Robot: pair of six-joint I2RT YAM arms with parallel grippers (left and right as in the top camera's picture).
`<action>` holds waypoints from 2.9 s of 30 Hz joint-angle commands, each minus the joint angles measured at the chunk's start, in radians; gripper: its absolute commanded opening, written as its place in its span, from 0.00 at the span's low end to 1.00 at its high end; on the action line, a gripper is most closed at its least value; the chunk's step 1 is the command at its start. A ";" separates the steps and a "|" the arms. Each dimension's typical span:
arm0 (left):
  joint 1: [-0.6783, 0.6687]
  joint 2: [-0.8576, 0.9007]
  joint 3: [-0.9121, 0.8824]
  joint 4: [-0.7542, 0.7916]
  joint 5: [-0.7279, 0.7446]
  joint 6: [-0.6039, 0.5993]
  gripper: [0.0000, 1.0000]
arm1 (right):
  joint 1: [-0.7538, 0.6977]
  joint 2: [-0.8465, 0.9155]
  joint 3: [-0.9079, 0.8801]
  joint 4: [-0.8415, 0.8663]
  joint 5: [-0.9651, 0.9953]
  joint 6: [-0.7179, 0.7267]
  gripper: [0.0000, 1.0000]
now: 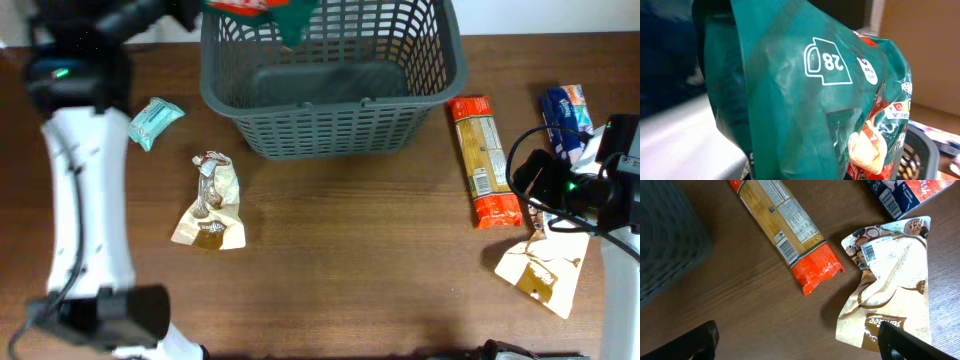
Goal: Pack container
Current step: 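Carry the pouch over the grey basket and release it inside, then move the left gripper to the clear dried mushroom bag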
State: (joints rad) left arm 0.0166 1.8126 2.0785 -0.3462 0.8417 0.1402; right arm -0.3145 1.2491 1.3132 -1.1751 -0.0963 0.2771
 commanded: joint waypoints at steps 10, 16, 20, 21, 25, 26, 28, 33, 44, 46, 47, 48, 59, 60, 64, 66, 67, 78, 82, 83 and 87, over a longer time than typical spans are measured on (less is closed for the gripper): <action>-0.097 0.306 0.033 0.187 0.009 -0.261 0.02 | -0.006 -0.003 0.028 -0.008 -0.055 0.002 0.99; -0.135 0.377 0.033 0.177 0.008 -0.286 0.02 | -0.006 -0.003 0.028 -0.008 -0.055 0.002 0.99; -0.152 0.378 0.033 0.175 0.000 -0.285 0.13 | -0.006 -0.003 0.028 -0.008 -0.055 0.002 0.99; -0.153 0.378 0.033 0.177 0.000 -0.286 0.20 | -0.006 -0.003 0.028 -0.008 -0.054 0.002 0.99; -0.154 0.378 0.033 0.165 0.000 -0.312 0.35 | -0.006 -0.003 0.028 -0.007 -0.054 0.002 0.99; -0.154 0.378 0.033 0.157 0.000 -0.312 0.35 | -0.006 -0.003 0.028 -0.007 -0.054 0.002 0.99; -0.159 0.378 0.033 0.143 0.000 -0.312 0.36 | -0.006 -0.003 0.028 -0.007 -0.054 0.002 0.99; -0.170 0.376 0.037 0.119 -0.019 -0.312 0.46 | -0.006 -0.003 0.028 -0.007 -0.054 0.002 0.99; -0.142 0.283 0.285 -0.196 -0.086 -0.225 0.47 | -0.006 -0.003 0.028 -0.016 -0.054 0.001 0.99; -0.130 0.259 0.351 -0.336 -0.164 -0.164 0.47 | -0.006 -0.003 0.028 -0.020 -0.054 0.001 0.99; -0.123 0.245 0.385 -0.412 -0.215 -0.129 0.47 | -0.006 -0.003 0.028 -0.022 -0.054 0.001 0.99; -0.114 0.230 0.420 -0.492 -0.280 -0.095 0.47 | -0.006 -0.003 0.028 -0.022 -0.054 0.002 0.99; 0.057 0.166 0.510 -0.956 -0.697 -0.041 0.53 | -0.006 -0.003 0.028 -0.023 -0.054 0.002 0.99; 0.082 0.170 0.505 -0.980 -0.716 -0.041 0.53 | -0.006 -0.003 0.028 -0.023 -0.054 0.002 0.99; 0.183 0.192 0.482 -1.045 -0.719 -0.041 0.53 | -0.006 -0.003 0.028 -0.023 -0.054 0.002 0.99; 0.223 0.204 0.469 -1.078 -0.719 -0.041 0.53 | -0.006 -0.003 0.028 -0.023 -0.054 0.002 0.99; 0.241 0.213 0.460 -1.102 -0.717 -0.041 0.53 | -0.006 -0.003 0.028 -0.023 -0.054 0.002 0.99; 0.272 0.247 0.178 -1.194 -0.694 -0.014 0.53 | -0.006 -0.003 0.028 -0.022 -0.054 0.002 0.99; 0.268 0.247 0.008 -1.113 -0.606 0.018 0.55 | -0.006 -0.003 0.028 -0.022 -0.054 0.002 0.99; 0.268 0.247 -0.032 -1.092 -0.597 0.023 0.56 | -0.006 -0.003 0.028 -0.023 -0.054 0.002 0.99; 0.260 0.244 -0.182 -1.021 -0.555 0.082 0.62 | -0.006 -0.003 0.028 -0.023 -0.054 0.002 0.99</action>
State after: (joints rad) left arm 0.2859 2.0483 1.9751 -1.3876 0.2150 0.1520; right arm -0.3145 1.2491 1.3186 -1.1976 -0.1413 0.2806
